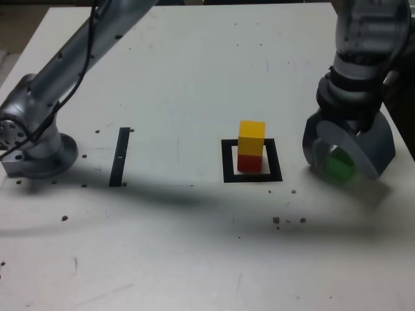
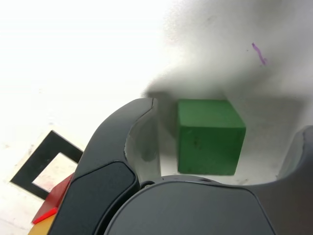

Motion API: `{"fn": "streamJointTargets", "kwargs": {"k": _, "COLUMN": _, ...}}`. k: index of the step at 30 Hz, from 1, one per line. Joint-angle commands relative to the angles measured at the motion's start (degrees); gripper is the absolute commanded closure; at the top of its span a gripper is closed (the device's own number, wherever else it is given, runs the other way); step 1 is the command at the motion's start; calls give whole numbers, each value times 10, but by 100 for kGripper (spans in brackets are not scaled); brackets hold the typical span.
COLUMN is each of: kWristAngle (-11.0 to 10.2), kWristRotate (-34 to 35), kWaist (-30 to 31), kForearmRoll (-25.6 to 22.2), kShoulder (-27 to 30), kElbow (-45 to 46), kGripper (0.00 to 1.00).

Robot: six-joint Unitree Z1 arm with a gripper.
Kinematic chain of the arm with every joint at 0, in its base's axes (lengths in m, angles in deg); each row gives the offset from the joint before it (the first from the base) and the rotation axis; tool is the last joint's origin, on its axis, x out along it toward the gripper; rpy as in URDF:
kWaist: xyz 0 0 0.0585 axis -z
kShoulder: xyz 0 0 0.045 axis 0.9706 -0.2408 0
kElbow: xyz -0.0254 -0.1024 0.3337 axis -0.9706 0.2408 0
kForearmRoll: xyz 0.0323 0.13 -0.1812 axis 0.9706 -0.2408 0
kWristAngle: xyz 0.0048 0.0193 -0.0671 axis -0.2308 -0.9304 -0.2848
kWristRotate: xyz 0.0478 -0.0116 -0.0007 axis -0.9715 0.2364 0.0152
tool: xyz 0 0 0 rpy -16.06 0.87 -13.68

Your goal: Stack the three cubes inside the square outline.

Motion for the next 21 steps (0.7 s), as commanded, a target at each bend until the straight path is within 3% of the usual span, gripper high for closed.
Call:
{"fn": "streamJointTargets", "kwargs": {"k": 1, "kWristAngle": 1, "kWristRotate": 5, "kWaist": 3, "kForearmRoll": 3, "kShoulder": -8, "kElbow": -5, "kGripper": 19}}
{"fn": "streamJointTargets", "kwargs": {"k": 9, "kWristAngle": -3, "kWristRotate": 16, "kWaist": 6, "kForearmRoll": 14, "kShoulder": -10, "kElbow": -4, "kGripper": 62}}
{"fn": "streamJointTargets", "kwargs": {"k": 21, "kWristAngle": -6, "kWristRotate": 16, "kWaist": 7, "kForearmRoll": 11, "kShoulder": -11, "kElbow": -1, "kGripper": 67}}
